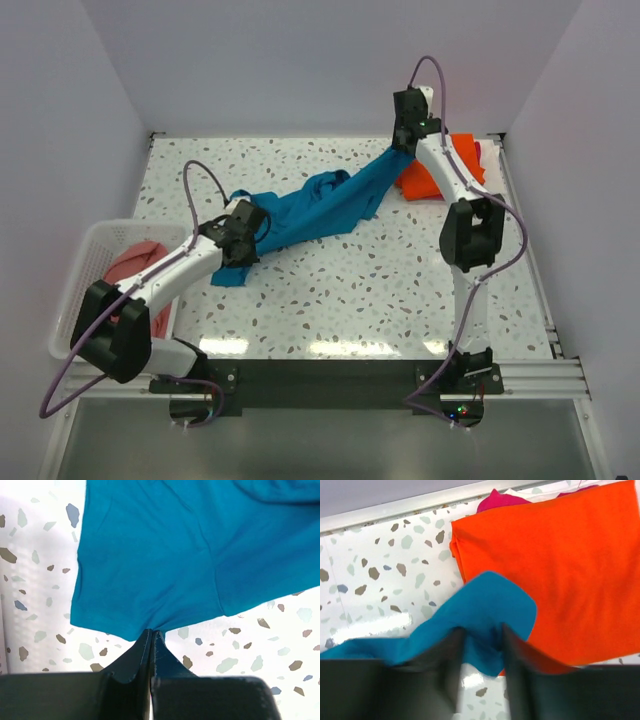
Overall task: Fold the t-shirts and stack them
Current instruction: Flatten the tshirt out
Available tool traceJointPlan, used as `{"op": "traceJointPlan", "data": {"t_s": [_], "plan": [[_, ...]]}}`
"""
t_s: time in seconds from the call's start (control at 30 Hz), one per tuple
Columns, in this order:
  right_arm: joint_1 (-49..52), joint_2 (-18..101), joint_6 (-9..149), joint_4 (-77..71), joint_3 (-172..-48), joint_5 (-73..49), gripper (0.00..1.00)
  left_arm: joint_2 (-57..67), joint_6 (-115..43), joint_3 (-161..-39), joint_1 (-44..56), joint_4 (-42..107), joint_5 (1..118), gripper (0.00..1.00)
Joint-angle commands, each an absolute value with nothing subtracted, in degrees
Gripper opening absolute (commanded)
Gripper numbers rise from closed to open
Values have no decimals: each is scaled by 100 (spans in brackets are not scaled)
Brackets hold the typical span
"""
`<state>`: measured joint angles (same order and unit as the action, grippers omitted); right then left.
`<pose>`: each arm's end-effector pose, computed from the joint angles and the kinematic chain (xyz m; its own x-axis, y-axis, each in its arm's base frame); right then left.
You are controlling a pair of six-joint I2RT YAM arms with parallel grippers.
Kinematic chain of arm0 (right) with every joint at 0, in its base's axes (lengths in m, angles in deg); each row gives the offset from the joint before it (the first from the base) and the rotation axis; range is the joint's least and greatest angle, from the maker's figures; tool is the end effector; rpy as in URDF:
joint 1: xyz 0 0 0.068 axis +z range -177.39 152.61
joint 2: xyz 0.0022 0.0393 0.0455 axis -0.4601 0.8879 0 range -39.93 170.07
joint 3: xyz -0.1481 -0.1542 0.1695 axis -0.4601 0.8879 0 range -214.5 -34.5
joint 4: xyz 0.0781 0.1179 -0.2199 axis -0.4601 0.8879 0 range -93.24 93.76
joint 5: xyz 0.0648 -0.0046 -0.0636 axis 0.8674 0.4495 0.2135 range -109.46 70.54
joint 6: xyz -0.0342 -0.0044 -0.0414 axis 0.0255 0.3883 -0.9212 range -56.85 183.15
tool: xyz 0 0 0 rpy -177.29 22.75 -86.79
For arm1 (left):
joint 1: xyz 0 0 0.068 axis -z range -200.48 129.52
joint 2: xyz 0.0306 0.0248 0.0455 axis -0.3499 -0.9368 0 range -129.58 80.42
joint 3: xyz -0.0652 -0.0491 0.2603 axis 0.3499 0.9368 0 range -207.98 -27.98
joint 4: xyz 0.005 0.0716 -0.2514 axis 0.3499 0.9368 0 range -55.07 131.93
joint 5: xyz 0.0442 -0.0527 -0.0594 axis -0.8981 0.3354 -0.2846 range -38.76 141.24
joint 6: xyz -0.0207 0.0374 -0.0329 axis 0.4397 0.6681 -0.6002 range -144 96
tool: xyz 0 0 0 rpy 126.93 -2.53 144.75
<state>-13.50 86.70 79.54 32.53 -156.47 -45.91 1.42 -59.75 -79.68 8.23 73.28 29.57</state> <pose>0.4962 0.1064 0.2967 -0.5718 0.1188 -0.8118 0.2873 0.9558 -0.0625 0.2335 -0.1128 0.2160 -0.8313 -0.1637 -0.5312 -0.2128 0.9766 0.0321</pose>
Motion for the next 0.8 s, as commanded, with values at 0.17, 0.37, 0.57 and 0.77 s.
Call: {"op": "traceJointPlan", "data": {"t_s": [0.17,0.37,0.57,0.77], "plan": [[-1438,7289,8187,2982,-14167,-4091,77,-87,-5617,-8387,685,7255,3322,0],[-1333,5562,8934,1619,-11152,-3072,74,-246,-5433,-8765,492,7211,3427,0],[-938,5753,9461,1029,-10235,-2394,59,-378,-5310,-9029,404,7237,3489,0],[-560,6588,9813,678,-10577,-2359,58,-369,-5283,-9056,378,7229,3507,0]]}}
